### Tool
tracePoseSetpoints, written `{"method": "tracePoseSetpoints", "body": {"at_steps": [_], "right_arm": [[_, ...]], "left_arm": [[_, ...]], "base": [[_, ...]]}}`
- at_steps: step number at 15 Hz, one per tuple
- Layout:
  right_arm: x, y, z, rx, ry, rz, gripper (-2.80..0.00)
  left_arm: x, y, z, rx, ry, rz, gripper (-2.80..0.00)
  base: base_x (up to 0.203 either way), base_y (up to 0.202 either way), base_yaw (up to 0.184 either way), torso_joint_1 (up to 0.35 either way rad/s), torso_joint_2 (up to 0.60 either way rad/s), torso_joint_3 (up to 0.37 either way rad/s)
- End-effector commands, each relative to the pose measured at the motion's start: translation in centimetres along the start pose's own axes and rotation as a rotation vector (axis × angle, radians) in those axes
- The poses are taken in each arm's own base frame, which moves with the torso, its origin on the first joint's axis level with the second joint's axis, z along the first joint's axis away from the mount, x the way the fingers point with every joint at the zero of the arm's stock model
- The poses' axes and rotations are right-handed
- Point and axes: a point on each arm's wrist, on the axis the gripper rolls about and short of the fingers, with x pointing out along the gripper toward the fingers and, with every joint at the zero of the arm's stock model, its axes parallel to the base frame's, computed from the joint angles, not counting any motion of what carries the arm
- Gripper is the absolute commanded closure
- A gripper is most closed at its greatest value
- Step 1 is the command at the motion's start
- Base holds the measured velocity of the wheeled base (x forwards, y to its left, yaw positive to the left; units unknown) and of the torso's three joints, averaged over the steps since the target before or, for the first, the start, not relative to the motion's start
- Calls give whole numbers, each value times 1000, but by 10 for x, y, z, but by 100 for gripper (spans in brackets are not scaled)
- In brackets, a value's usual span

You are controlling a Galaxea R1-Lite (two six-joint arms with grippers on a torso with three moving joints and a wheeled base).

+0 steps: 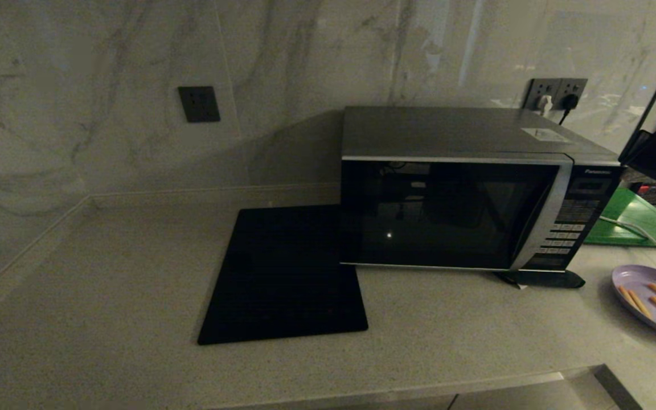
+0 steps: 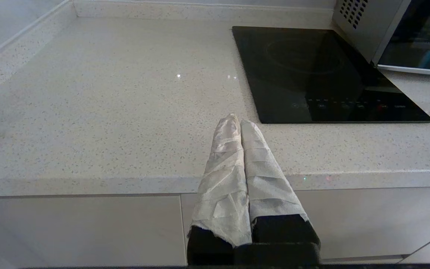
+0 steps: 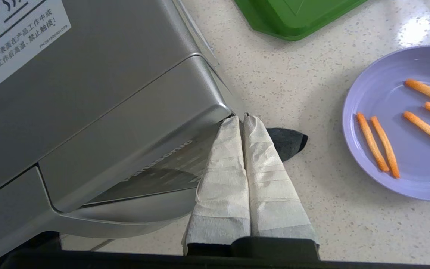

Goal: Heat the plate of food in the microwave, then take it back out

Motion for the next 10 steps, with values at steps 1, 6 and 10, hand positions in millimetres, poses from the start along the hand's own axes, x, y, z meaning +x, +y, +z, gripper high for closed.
{"method": "tracePoseSetpoints", "body": {"at_steps": [1,6,10], "right_arm": [[10,3,2,4,-5,9,0],[28,9,4,4,-8,21,0],[41,14,-3,-7,25,36,0]], "left_arm": [[0,0,0,0,1,1,0],[0,0,0,0,1,1,0],[0,0,0,0,1,1,0]], "base": [[0,0,0,0,0,0],[0,0,0,0,0,0],[0,0,0,0,0,0]]}}
